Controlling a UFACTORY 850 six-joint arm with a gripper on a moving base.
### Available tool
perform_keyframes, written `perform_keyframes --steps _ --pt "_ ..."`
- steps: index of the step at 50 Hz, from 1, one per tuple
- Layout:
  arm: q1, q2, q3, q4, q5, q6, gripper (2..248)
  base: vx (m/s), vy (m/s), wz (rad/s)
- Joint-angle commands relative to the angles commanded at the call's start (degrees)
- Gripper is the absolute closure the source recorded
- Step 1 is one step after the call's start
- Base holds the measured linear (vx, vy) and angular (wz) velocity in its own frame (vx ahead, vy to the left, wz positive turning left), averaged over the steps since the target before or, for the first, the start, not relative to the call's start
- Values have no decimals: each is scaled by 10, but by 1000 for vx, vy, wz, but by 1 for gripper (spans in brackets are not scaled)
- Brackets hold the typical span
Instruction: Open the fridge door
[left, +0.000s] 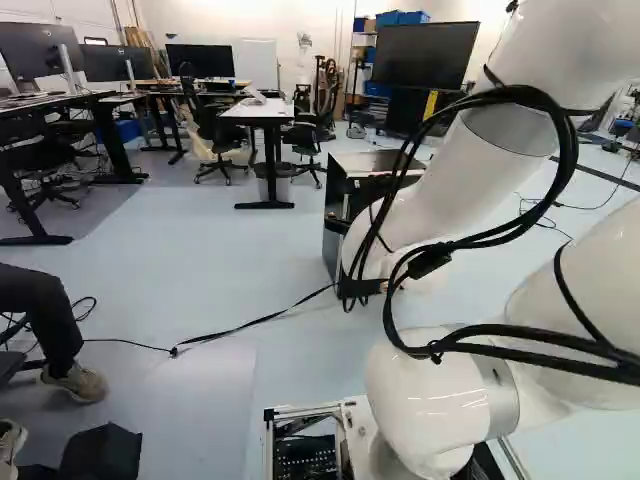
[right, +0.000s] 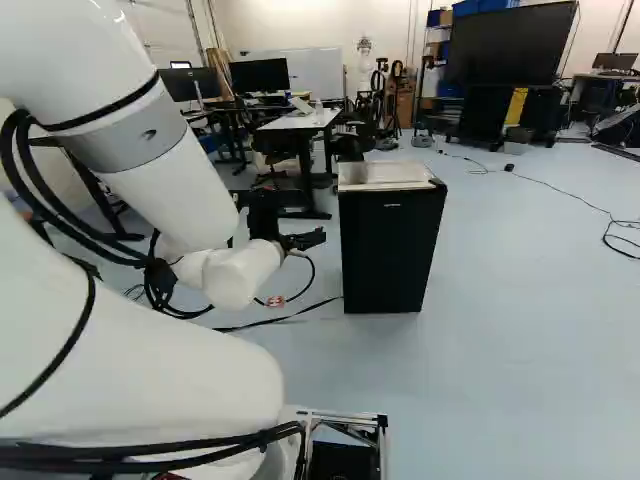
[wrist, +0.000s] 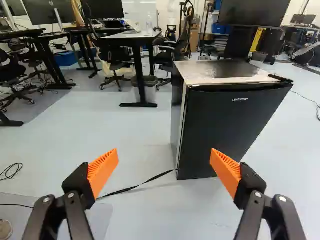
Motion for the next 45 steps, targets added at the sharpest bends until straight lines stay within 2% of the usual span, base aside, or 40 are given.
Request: perform_keyframes --steps 45 --pt "0 0 0 0 0 0 3 53 1 -5"
